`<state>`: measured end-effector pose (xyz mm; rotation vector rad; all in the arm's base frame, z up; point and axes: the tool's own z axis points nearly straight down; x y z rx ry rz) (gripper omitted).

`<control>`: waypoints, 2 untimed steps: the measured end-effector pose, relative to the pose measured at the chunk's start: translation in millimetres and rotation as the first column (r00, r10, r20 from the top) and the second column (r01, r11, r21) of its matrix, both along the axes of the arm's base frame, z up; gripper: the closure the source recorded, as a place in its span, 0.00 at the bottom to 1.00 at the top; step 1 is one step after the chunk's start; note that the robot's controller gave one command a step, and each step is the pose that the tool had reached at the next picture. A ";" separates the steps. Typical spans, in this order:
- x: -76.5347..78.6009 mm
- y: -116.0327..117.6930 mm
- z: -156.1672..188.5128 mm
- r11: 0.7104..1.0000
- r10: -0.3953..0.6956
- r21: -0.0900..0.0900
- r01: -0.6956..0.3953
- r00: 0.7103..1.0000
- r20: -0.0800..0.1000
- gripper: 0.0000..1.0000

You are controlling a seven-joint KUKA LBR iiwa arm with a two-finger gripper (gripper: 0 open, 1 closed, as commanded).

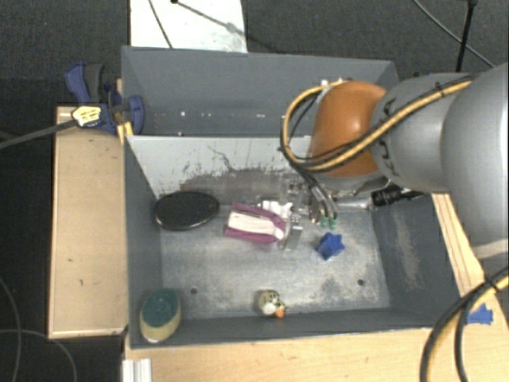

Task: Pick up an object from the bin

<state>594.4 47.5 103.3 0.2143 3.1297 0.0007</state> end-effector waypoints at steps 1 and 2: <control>-21.6 -27.6 -28.9 0.998 0.067 0.000 -0.067 0.998 0.015 0.00; -10.4 -51.0 -5.2 0.973 0.231 -0.002 -0.231 0.973 0.003 0.00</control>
Offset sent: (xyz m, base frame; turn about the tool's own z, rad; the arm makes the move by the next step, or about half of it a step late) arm -0.0266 -0.0268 -0.0333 -0.0705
